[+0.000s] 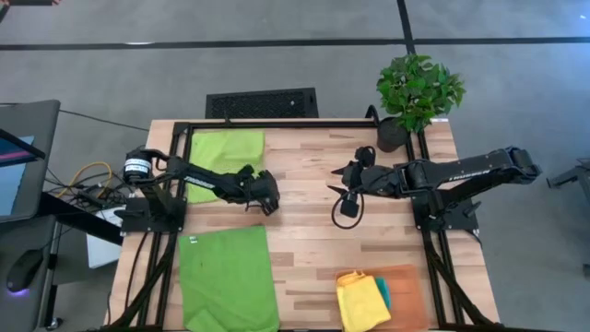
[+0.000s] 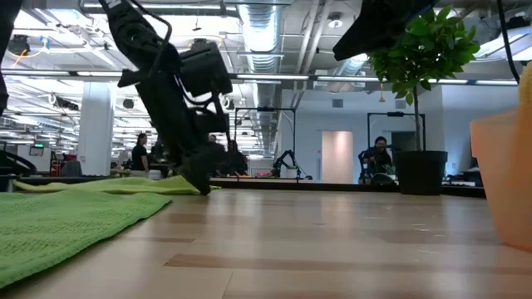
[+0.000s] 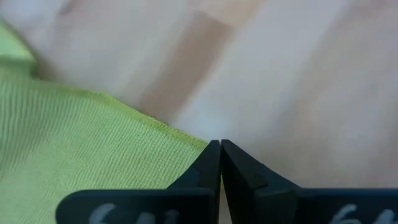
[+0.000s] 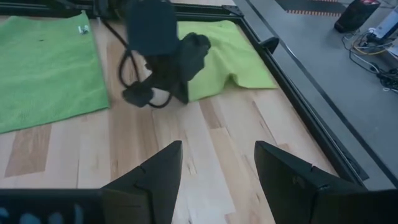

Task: Fold microfiber towels
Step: Fold the light green microfiber towel

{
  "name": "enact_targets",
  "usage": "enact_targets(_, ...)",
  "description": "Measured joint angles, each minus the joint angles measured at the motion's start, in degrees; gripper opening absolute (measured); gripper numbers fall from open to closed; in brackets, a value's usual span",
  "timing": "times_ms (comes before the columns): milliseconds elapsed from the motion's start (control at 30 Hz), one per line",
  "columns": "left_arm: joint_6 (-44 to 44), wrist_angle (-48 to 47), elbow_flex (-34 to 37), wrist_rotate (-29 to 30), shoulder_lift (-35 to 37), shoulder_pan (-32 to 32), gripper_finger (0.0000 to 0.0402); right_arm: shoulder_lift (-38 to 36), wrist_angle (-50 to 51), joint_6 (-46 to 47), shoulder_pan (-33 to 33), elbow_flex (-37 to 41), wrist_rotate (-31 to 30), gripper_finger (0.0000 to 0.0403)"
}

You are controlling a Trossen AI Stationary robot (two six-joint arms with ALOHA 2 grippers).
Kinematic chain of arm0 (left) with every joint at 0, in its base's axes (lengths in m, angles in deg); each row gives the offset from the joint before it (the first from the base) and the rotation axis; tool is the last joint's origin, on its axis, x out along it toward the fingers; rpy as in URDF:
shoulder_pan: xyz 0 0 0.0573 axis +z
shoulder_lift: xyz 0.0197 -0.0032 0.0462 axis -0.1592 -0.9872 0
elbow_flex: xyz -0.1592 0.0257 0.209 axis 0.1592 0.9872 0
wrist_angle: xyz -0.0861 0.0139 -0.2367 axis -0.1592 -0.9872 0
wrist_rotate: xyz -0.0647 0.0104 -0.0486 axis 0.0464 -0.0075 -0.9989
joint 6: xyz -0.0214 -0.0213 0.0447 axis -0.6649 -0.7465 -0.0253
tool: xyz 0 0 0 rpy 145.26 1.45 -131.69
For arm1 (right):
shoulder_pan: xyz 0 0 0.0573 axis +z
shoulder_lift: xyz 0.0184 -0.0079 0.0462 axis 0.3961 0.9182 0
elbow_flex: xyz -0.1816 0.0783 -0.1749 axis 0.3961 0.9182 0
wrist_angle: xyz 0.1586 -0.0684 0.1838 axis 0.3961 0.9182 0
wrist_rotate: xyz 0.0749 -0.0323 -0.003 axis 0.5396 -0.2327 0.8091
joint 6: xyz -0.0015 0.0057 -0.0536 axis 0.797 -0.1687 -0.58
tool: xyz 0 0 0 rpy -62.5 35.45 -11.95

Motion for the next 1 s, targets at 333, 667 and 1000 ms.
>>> enact_targets(333, 2.25, 1.70, -5.47, -2.31, -0.06, -7.46, 0.0000, 0.02, 0.02, -0.02, 0.00, 0.02, 0.00, 0.0226)
enact_targets(667, 4.57, 1.63, -8.34, -1.28, 0.04, -12.25, 0.0000, 0.02, 1.03, -0.06, 0.02, 0.04, 0.07, 0.0226)
enact_targets(1000, 8.03, 0.68, -9.09, -1.01, 0.12, -15.01, 0.0000, 0.50, 0.66, -5.97, 0.25, 0.06, 4.88, 0.0226)
